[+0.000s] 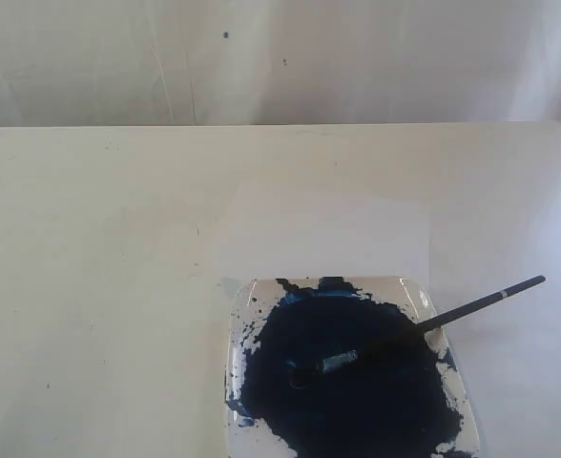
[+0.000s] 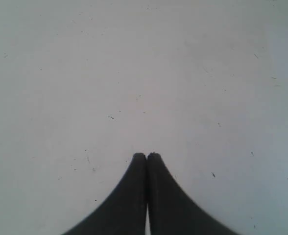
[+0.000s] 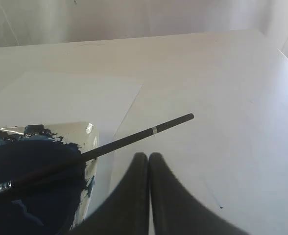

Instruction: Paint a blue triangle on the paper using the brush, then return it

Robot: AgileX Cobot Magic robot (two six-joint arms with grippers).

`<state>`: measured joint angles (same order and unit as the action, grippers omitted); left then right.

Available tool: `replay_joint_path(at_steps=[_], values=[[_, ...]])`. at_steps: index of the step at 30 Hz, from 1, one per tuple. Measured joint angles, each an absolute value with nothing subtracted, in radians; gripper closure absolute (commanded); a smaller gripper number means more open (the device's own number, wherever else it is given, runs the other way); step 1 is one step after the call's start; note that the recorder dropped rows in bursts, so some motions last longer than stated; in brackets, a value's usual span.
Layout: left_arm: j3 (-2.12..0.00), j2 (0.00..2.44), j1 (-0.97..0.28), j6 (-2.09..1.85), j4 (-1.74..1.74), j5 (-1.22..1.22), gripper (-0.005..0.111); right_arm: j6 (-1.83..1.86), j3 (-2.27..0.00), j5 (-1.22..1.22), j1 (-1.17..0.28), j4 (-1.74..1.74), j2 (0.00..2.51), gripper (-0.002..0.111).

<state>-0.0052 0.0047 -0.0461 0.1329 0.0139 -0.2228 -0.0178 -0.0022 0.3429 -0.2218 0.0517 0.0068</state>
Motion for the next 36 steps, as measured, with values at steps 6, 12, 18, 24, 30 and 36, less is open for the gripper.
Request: replay_joint_path(at_steps=[6,12,18,24,30,36], values=[[-0.005,0.005,-0.046,0.133,0.014,-0.223,0.107,-0.018,-0.002,0.343,-0.222,0.052,0.007,0.108],[-0.005,0.005,-0.046,0.133,0.015,-0.223,0.107,-0.018,-0.002,0.343,-0.222,0.052,0.007,0.108],[-0.005,0.005,-0.046,0.133,0.015,-0.223,0.107,-0.018,-0.002,0.343,-0.222,0.052,0.007,0.108],[-0.005,0.005,-0.046,0.133,0.015,-0.223,0.107,-0.009,-0.002,0.343,-0.222,0.044,0.007,0.108],[-0.005,0.005,-0.046,0.133,0.015,-0.223,0.107,0.010,-0.002,0.251,-0.222,0.018,0.007,0.108],[-0.005,0.005,-0.046,0.133,0.015,-0.223,0.107,0.010,-0.002,0.007,-0.222,0.018,0.007,0.108]])
